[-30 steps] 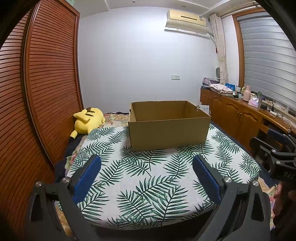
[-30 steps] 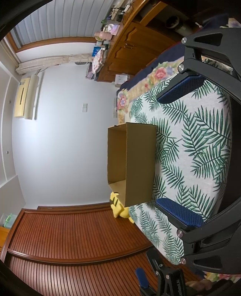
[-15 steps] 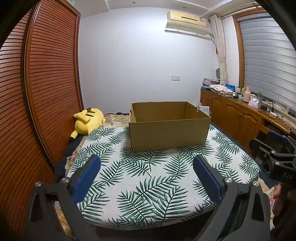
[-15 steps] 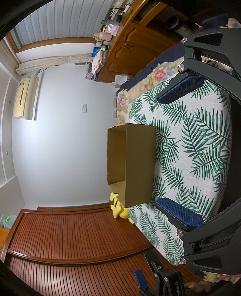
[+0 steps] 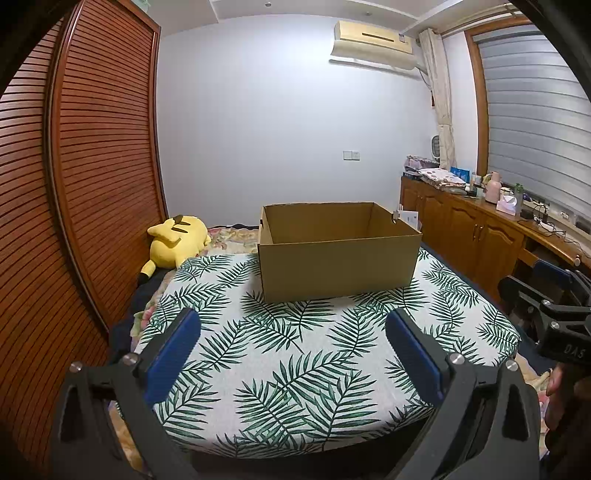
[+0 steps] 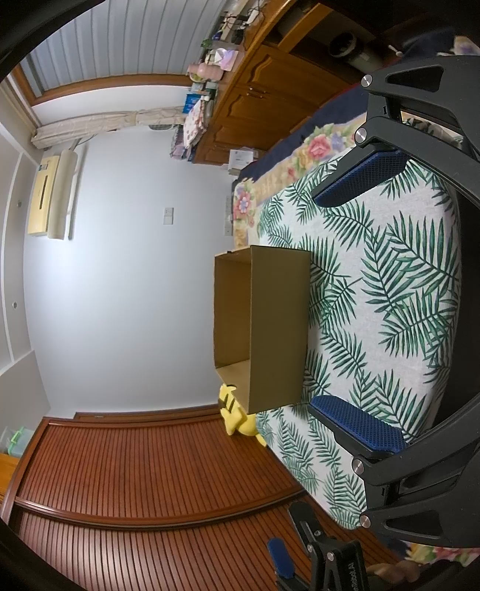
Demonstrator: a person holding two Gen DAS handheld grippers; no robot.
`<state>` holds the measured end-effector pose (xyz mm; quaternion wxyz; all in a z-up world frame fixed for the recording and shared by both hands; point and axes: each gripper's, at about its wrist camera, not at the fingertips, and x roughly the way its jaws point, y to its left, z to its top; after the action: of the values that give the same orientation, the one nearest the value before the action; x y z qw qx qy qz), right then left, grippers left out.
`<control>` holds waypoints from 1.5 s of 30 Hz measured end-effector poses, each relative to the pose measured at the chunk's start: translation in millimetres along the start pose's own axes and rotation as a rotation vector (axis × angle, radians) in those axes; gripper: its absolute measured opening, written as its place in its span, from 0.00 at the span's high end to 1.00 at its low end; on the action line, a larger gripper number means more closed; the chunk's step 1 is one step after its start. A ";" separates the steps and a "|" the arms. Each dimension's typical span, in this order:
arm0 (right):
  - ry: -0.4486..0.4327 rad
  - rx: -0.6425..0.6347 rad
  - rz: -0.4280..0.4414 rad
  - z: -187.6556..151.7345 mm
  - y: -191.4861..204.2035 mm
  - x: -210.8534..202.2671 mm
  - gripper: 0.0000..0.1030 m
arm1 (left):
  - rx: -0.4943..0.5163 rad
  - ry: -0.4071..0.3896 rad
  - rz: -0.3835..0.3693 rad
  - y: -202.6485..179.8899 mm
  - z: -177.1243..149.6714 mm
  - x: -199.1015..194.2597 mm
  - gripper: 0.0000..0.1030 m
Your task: Organize snacks
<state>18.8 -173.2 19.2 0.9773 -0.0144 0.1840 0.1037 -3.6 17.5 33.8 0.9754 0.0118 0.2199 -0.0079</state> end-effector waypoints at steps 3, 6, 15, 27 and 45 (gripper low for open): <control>0.001 0.000 0.000 0.0 0.0 0.0 0.00 | -0.001 0.000 0.000 -0.1 0.0 0.2 0.01; 0.000 0.000 0.000 0.0 0.0 0.0 0.00 | 0.000 0.000 0.000 0.0 -0.1 0.1 0.01; 0.001 0.000 0.001 0.1 0.2 0.0 0.00 | -0.002 0.001 0.000 1.5 0.7 0.1 0.01; 0.001 0.000 -0.001 0.2 0.3 -0.1 0.00 | -0.002 0.000 -0.001 1.3 0.1 0.0 0.01; 0.002 -0.001 -0.001 -0.2 0.3 -0.3 0.00 | -0.003 -0.001 -0.002 1.6 -0.5 0.2 0.00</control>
<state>18.4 -172.9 19.1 0.9772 -0.0150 0.1848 0.1034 -3.6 19.1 33.3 0.9755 0.0101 0.2195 -0.0085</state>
